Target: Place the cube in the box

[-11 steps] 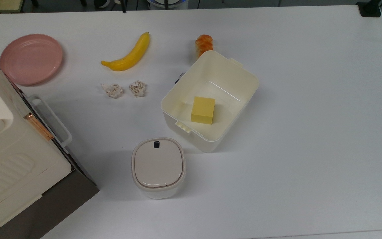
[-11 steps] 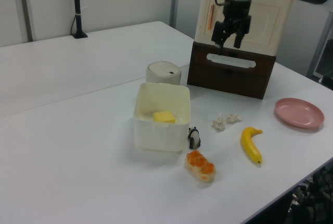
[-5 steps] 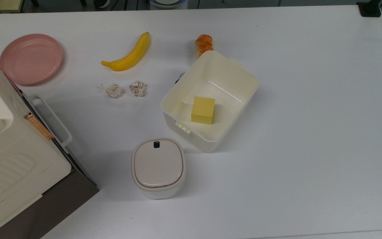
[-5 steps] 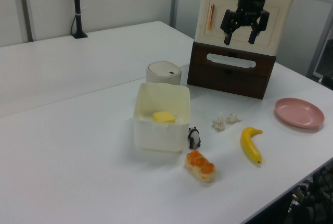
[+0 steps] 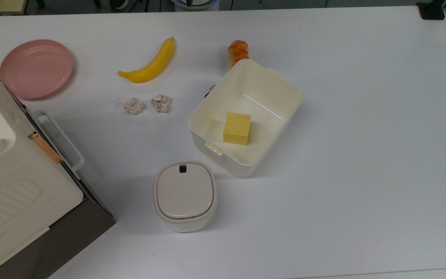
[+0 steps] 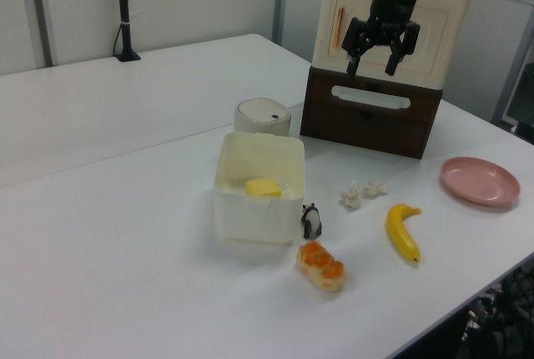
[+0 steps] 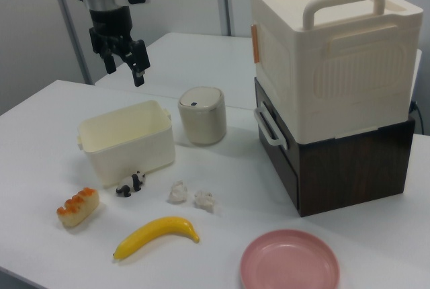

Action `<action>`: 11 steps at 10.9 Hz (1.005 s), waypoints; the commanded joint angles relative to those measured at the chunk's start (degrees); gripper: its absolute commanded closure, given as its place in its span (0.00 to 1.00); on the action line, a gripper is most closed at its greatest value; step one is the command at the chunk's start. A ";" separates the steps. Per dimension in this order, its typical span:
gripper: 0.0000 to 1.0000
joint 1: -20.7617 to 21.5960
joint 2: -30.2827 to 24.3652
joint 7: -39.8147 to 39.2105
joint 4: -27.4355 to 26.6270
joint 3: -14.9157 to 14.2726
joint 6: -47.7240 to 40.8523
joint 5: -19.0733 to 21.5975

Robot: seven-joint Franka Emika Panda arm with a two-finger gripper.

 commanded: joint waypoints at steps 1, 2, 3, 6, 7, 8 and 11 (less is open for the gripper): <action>0.00 1.88 -1.17 -0.01 -2.25 -1.74 1.72 1.57; 0.00 1.88 -1.17 -0.01 -2.25 -1.66 1.72 1.57; 0.00 2.31 -1.17 -0.10 -2.34 -1.74 1.72 1.57; 0.00 2.32 -1.34 -0.27 -2.34 -1.74 1.46 1.48; 0.00 2.32 -1.35 -0.28 -2.25 -1.74 1.19 1.39; 0.00 2.58 -1.61 -0.45 -2.16 -1.48 1.02 0.08; 0.00 2.76 -1.52 -0.45 -1.90 -1.39 0.75 -1.95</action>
